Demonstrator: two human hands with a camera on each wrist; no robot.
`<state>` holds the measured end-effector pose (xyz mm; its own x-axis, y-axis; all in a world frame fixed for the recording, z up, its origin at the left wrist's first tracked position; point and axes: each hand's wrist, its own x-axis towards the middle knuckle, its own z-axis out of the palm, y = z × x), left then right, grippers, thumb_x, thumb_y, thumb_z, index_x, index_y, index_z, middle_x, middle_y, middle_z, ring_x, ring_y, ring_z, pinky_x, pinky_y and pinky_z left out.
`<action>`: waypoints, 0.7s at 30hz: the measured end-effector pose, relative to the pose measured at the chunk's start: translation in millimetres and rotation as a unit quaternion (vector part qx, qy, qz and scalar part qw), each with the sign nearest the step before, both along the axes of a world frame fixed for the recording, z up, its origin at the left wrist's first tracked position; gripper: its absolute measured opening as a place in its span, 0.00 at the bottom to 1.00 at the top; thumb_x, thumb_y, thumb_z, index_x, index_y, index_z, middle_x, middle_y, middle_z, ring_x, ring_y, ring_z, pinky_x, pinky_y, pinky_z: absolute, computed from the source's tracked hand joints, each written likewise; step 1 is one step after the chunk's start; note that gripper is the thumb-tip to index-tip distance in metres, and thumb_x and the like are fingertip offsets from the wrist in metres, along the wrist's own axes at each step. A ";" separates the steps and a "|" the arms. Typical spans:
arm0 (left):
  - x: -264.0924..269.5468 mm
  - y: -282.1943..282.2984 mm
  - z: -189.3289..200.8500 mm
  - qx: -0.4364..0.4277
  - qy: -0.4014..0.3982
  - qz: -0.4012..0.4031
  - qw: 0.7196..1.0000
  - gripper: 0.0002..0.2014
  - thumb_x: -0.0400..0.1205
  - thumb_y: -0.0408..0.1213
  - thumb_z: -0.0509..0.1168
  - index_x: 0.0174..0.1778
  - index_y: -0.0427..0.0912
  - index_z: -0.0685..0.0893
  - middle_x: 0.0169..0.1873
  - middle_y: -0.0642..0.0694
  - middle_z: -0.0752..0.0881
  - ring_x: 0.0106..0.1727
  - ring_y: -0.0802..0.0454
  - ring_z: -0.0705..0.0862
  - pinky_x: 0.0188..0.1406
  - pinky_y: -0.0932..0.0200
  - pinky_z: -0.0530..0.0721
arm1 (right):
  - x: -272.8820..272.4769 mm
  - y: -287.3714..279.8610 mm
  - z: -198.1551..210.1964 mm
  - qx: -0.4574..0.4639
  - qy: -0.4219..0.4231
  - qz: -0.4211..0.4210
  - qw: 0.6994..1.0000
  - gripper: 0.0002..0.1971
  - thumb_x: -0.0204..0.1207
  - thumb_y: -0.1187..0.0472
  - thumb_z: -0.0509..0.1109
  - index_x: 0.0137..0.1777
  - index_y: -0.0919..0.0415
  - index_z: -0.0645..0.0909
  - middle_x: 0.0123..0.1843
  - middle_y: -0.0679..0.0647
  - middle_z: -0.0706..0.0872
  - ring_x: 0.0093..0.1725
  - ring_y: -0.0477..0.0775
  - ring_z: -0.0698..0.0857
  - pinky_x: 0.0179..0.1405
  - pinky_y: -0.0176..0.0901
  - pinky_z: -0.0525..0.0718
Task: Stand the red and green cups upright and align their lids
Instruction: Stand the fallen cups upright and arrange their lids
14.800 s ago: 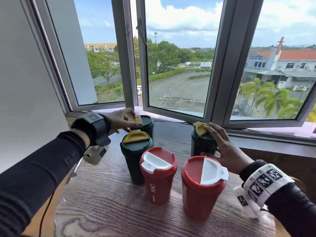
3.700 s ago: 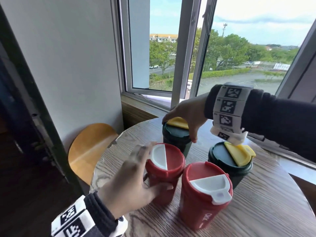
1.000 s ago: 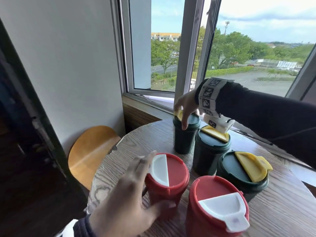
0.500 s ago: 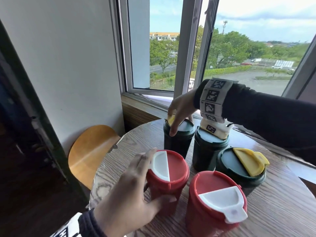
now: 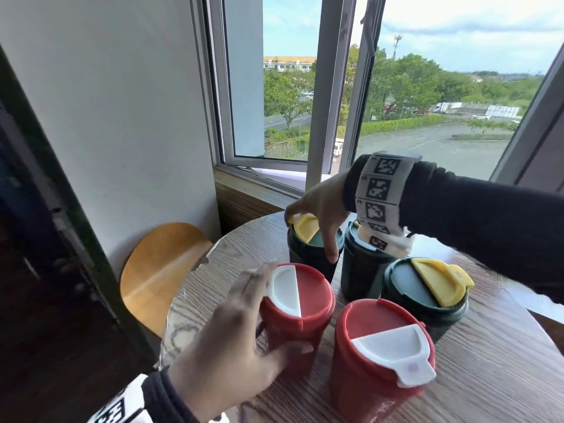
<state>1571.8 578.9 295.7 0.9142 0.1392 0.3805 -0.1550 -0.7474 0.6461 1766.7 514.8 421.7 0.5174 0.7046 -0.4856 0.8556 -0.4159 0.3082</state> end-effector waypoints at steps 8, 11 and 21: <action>0.0 -0.3 0.0 0.006 0.004 0.010 1.000 0.48 0.63 0.60 0.75 0.77 0.59 0.59 0.62 0.70 0.68 0.65 0.75 0.69 0.59 0.70 0.81 | -6.9 -2.6 0.0 0.011 0.004 0.012 1.000 0.51 0.53 0.44 0.84 0.76 0.44 0.62 0.75 0.51 0.72 0.70 0.55 0.73 0.64 0.50 0.76; 0.1 -0.1 -0.7 0.012 0.000 0.010 1.000 0.48 0.63 0.60 0.75 0.78 0.58 0.58 0.62 0.69 0.70 0.65 0.74 0.70 0.60 0.70 0.80 | -9.6 -4.6 -0.7 0.014 0.006 0.010 1.000 0.50 0.53 0.44 0.84 0.76 0.43 0.62 0.76 0.50 0.70 0.71 0.55 0.72 0.64 0.51 0.75; 1.0 0.4 -0.6 0.008 0.010 0.015 1.000 0.50 0.61 0.63 0.73 0.78 0.56 0.60 0.61 0.69 0.70 0.65 0.78 0.69 0.60 0.68 0.81 | -5.6 -40.9 20.3 0.146 0.068 -0.043 0.986 0.49 0.59 0.41 0.79 0.79 0.42 0.58 0.77 0.44 0.70 0.70 0.48 0.74 0.73 0.49 0.68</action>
<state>1572.9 579.3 295.2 0.9172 0.1613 0.3644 -0.1194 -0.7612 0.6374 1761.1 473.8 442.0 0.5260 0.7805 -0.3379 0.8381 -0.5432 0.0498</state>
